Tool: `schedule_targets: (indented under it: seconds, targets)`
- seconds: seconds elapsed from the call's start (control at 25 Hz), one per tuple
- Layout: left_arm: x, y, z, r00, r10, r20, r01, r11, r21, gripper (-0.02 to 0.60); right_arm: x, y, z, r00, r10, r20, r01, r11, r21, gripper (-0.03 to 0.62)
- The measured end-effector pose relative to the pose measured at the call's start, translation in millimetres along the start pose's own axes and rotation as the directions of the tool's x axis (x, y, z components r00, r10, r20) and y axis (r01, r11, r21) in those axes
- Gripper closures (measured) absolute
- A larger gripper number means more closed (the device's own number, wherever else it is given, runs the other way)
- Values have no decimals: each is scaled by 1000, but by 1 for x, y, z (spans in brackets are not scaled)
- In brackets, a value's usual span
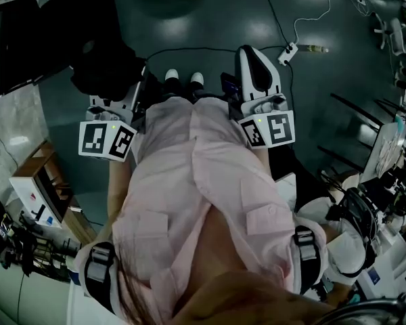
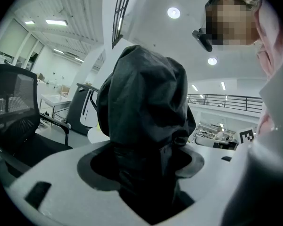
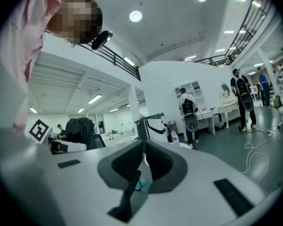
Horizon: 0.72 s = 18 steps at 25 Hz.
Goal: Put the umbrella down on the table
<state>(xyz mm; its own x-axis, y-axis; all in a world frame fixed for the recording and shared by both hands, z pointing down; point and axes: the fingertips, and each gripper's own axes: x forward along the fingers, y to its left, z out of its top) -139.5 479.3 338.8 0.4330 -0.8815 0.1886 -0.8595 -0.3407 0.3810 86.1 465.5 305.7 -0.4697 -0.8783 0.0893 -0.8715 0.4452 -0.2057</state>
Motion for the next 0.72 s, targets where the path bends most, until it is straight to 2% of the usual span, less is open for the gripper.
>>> schedule_targets:
  seconds: [0.16, 0.32, 0.48, 0.72]
  targets:
    - [-2, 11, 2, 1000, 5, -3, -5, 1000, 5, 268, 6, 5, 4, 999, -10, 34, 9, 1000, 21, 554]
    - [-3, 18, 5, 1000, 14, -16, -14, 1000, 9, 268, 9, 5, -2, 999, -31, 14, 31, 999, 29, 554]
    - [0, 29, 6, 999, 28, -20, -28, 999, -27, 268, 14, 5, -9, 999, -45, -16, 45, 999, 24, 554]
    - [20, 34, 10, 998, 69, 0, -68, 996, -50, 268, 26, -20, -7, 999, -44, -30, 45, 999, 27, 554]
